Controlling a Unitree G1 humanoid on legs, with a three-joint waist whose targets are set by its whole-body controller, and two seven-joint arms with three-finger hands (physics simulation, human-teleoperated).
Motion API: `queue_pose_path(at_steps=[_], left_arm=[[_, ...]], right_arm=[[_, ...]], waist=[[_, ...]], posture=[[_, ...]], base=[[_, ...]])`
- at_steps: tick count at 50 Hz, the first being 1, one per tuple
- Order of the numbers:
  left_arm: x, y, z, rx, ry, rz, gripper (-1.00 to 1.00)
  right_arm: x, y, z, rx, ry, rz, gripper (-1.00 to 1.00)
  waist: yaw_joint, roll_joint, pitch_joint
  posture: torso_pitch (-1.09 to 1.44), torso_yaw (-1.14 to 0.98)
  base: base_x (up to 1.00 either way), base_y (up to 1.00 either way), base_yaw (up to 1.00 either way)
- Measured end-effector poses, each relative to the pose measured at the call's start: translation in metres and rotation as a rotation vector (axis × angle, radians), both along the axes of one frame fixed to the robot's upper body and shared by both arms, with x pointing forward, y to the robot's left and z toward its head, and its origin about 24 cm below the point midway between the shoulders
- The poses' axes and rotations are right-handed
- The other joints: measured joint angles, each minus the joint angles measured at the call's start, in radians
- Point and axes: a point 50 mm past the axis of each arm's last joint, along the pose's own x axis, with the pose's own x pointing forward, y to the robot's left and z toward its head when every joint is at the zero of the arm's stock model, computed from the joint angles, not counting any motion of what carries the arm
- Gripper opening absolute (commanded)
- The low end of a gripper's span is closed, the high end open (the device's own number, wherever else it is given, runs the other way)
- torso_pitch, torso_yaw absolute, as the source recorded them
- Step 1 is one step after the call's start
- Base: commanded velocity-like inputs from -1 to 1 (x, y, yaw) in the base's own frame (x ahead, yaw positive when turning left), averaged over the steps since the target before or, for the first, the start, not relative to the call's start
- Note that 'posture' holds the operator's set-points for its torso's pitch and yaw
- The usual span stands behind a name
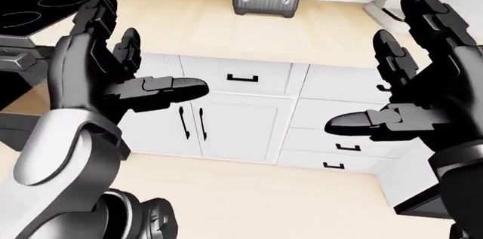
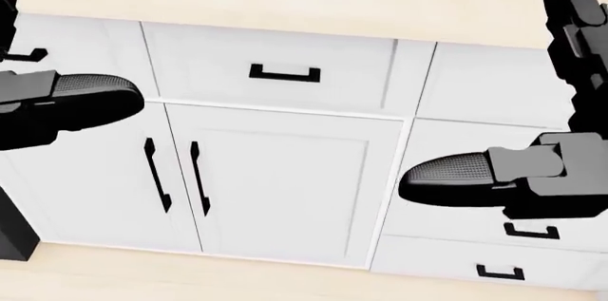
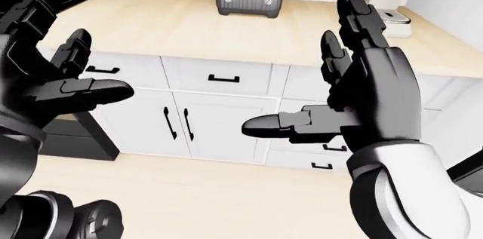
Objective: Push down the lever of the toaster to turn it on.
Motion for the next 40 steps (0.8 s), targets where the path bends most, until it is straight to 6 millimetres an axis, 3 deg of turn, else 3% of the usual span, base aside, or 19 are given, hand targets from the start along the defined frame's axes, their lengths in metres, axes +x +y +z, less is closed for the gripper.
queue_pose_path(at_steps=[4,7,9,10,13,17,21,22,24,26,28,32,34,35,37,40], left_arm=[[-0.0022,0.0008,0.0021,0.000,-0.018,0.010,1.00],[-0.0019,0.0005,0.0039,-0.004,-0.024,0.007,1.00],[-0.0017,0.0040,0.0030,-0.012,-0.018,0.025,1.00],[-0.0017,0.0060,0.0017,-0.018,-0.013,0.038,1.00],[-0.0019,0.0068,0.0036,-0.022,-0.020,0.050,1.00],[-0.0033,0.0048,0.0062,-0.012,-0.037,0.035,1.00],[-0.0030,0.0070,0.0068,-0.020,-0.038,0.040,1.00],[-0.0026,0.0054,0.0049,-0.021,-0.031,0.031,1.00],[-0.0013,0.0021,0.0039,-0.014,-0.022,0.009,1.00],[-0.0012,0.0010,0.0052,-0.009,-0.027,-0.003,1.00],[-0.0023,0.0011,0.0070,-0.008,-0.038,0.000,1.00],[-0.0041,0.0016,0.0078,-0.008,-0.049,0.008,1.00],[-0.0035,0.0019,0.0079,-0.007,-0.045,0.010,1.00],[-0.0032,0.0038,0.0059,-0.009,-0.035,0.019,1.00],[-0.0015,0.0074,0.0018,-0.023,-0.011,0.038,1.00],[-0.0018,0.0068,0.0052,-0.023,-0.025,0.043,1.00]], right_arm=[[-0.0015,0.0003,0.0020,0.006,-0.019,0.003,1.00],[-0.0010,-0.0004,0.0026,0.006,-0.017,0.000,1.00],[-0.0010,0.0027,-0.0011,0.006,0.000,0.020,1.00],[-0.0006,0.0043,-0.0029,-0.002,0.011,0.032,1.00],[-0.0013,0.0043,-0.0019,-0.011,0.011,0.038,1.00],[-0.0037,0.0020,0.0027,0.003,-0.022,0.019,1.00],[-0.0028,0.0022,0.0021,0.003,-0.015,0.019,1.00],[-0.0023,0.0010,0.0013,0.005,-0.009,0.012,1.00],[-0.0006,-0.0008,-0.0010,0.008,0.009,-0.001,1.00],[0.0004,-0.0009,-0.0006,0.004,0.010,-0.003,1.00],[-0.0006,-0.0008,0.0018,0.005,-0.007,-0.001,1.00],[-0.0021,-0.0015,0.0032,0.009,-0.023,-0.003,1.00],[-0.0017,-0.0012,0.0032,0.011,-0.020,-0.001,1.00],[-0.0013,0.0005,0.0010,0.011,-0.008,0.010,1.00],[-0.0009,0.0035,-0.0024,-0.005,0.014,0.032,1.00],[-0.0018,0.0035,-0.0009,-0.010,0.007,0.033,1.00]], waist=[[-0.005,0.048,0.006],[-0.011,0.105,0.002],[0.004,0.091,0.008],[0.008,0.095,0.008],[0.009,0.085,-0.007],[0.012,0.044,-0.005],[0.017,-0.013,-0.002],[0.008,0.002,0.007],[0.000,0.002,0.017],[-0.003,0.002,0.007],[-0.001,0.017,0.002],[-0.008,0.068,0.009],[-0.010,0.100,0.001],[-0.003,0.089,0.005],[0.005,0.093,0.010],[0.007,0.080,-0.003]], posture=[[0.00,0.00],[0.00,0.00],[0.00,0.00],[0.00,0.00],[0.00,0.00],[0.00,0.00],[0.00,0.00],[0.00,0.00],[0.00,0.00],[0.00,0.00],[0.00,0.00],[0.00,0.00],[0.00,0.00],[0.00,0.00],[0.00,0.00],[0.00,0.00]], base=[[0.15,0.00,0.00],[0.15,0.00,0.00],[0.14,0.00,0.00],[0.15,0.00,0.00],[0.15,0.00,0.00],[0.15,0.00,0.00],[0.15,0.00,0.00],[0.15,0.00,0.00],[0.15,0.00,0.00],[0.15,0.00,0.00],[0.14,0.00,0.00],[0.16,0.00,0.00],[0.15,0.00,0.00],[0.15,0.00,0.00],[0.16,0.00,0.00],[0.16,0.00,0.00]])
